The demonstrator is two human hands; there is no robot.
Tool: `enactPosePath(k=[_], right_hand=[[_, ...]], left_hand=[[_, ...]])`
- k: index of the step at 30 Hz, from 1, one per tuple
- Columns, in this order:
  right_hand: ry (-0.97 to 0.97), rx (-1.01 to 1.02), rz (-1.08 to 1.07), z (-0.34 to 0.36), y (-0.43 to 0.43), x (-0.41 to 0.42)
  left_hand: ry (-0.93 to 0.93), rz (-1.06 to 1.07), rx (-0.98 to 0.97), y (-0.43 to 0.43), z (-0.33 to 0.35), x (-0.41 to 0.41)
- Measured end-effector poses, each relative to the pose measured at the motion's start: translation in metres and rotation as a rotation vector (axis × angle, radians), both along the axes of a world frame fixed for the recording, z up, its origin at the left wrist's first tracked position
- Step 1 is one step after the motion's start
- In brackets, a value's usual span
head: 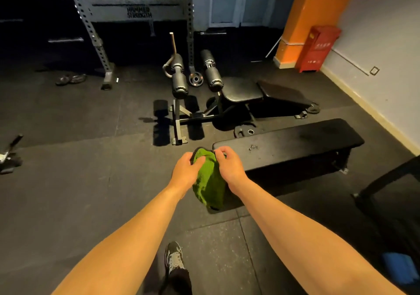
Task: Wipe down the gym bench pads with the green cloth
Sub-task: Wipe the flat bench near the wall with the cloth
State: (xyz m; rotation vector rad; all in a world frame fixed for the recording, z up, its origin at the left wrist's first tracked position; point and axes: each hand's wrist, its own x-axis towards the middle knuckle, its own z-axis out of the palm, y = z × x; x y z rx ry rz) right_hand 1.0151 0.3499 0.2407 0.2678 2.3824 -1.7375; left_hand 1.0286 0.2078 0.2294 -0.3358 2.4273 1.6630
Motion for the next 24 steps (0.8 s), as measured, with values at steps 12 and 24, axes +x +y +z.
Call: enactPosePath(k=[12, 24], right_hand=[[0.028, -0.143, -0.318, 0.035, -0.047, -0.232], [0.060, 0.140, -0.553, 0.001, -0.010, -0.485]], left_hand=[[-0.009, -0.314, 0.084, -0.059, 0.040, -0.273], [-0.038, -0.656, -0.138, -0.015, 0.029, -0.548]])
